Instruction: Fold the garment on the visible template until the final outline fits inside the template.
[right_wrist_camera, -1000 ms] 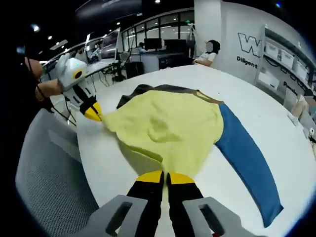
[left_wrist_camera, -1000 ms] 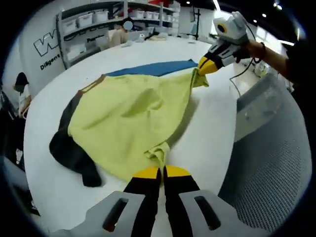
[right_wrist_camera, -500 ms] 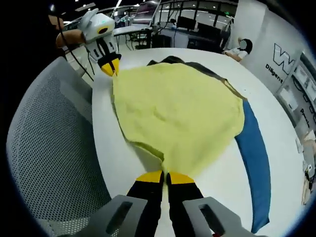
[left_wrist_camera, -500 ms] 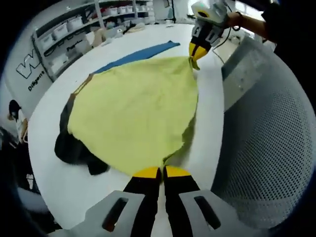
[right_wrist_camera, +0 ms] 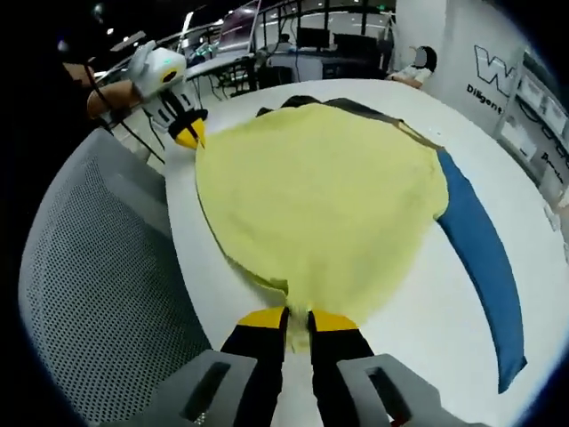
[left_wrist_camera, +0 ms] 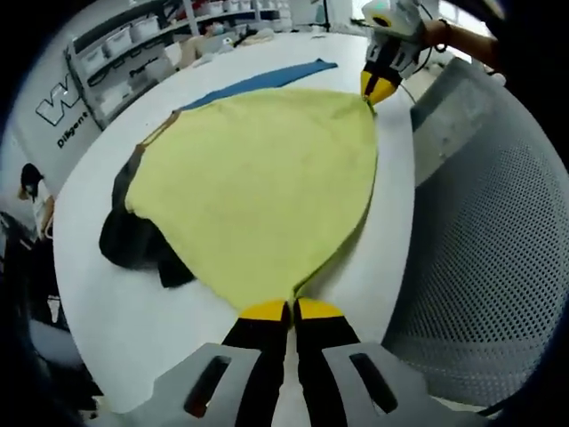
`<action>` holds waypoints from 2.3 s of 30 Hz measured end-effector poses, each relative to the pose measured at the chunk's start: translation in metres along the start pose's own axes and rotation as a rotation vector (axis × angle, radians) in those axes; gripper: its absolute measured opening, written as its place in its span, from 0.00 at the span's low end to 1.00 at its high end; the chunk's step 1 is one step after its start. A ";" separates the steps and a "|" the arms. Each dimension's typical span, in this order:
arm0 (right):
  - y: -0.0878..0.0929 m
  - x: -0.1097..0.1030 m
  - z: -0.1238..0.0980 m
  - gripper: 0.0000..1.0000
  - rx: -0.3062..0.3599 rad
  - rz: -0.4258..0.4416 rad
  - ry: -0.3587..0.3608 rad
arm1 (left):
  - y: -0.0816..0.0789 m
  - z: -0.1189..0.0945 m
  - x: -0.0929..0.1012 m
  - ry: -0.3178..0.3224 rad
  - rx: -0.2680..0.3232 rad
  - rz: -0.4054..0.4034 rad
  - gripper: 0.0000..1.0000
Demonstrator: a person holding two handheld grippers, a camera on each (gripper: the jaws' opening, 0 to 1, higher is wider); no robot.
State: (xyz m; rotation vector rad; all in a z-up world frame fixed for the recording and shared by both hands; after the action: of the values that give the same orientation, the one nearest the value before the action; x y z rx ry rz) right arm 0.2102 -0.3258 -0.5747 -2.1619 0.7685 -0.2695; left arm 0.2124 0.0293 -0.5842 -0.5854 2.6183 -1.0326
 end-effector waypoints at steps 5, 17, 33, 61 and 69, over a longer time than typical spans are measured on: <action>0.007 0.005 -0.011 0.16 -0.002 0.126 0.098 | 0.003 -0.001 -0.001 -0.014 -0.009 -0.002 0.01; 0.031 0.016 -0.025 0.18 -0.054 0.261 0.225 | 0.006 -0.003 -0.001 -0.050 -0.026 0.005 0.01; 0.040 0.017 -0.001 0.01 -0.132 0.302 0.273 | 0.008 -0.008 -0.001 -0.063 0.000 -0.031 0.01; -0.007 0.081 -0.030 0.49 0.127 0.417 0.439 | 0.020 -0.004 0.011 -0.108 0.014 -0.135 0.02; -0.014 0.129 -0.024 0.59 0.227 0.458 0.551 | 0.024 -0.005 0.010 -0.142 0.052 -0.255 0.02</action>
State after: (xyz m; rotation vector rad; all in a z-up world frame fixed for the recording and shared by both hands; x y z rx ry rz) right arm 0.3083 -0.4126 -0.5571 -1.6470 1.4371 -0.6862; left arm 0.1955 0.0433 -0.5984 -0.9622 2.4310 -1.0829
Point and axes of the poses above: the point that each gripper's makers call its tool centre point, and the gripper's own axes: z roughly forward along the fingers, x roughly to its right, y roughly out of its underside, the point moved 9 cm from there along -z, roughly backward along the fingers, and after that the axes turned 13 degrees about x, right-handed, at the moved point
